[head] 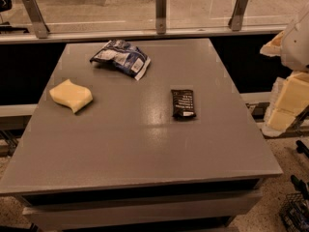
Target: Move rxbar chocolate near blue chip bag
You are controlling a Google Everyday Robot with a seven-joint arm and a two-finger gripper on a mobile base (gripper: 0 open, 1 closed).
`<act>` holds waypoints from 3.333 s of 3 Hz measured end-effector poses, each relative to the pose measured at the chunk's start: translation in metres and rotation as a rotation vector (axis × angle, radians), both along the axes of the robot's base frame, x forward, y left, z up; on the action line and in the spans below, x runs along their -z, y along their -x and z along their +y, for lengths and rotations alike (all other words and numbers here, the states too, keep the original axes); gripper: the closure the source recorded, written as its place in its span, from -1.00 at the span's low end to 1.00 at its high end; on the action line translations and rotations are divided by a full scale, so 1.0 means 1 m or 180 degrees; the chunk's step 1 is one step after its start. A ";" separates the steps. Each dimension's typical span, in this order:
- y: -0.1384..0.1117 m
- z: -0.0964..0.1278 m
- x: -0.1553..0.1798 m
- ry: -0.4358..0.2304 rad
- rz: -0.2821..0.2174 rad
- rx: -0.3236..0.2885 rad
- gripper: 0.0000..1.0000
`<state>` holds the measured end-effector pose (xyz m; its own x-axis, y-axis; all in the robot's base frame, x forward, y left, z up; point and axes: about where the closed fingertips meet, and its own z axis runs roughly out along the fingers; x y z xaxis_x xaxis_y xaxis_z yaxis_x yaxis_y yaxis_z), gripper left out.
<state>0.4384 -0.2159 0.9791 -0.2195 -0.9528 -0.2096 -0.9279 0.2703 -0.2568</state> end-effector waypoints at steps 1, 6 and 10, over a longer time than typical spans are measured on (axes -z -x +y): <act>0.000 0.000 0.000 -0.0001 -0.0006 -0.0001 -1.00; 0.000 0.038 0.052 0.0346 0.0284 -0.0308 -1.00; -0.025 0.087 0.103 0.0185 0.0345 -0.0774 -1.00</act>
Offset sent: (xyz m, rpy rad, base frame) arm 0.0014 0.0147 -0.0219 -0.0559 0.0548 0.0597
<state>0.4629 -0.1293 0.8761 -0.0008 -0.9901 -0.1407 -0.9867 0.0237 -0.1610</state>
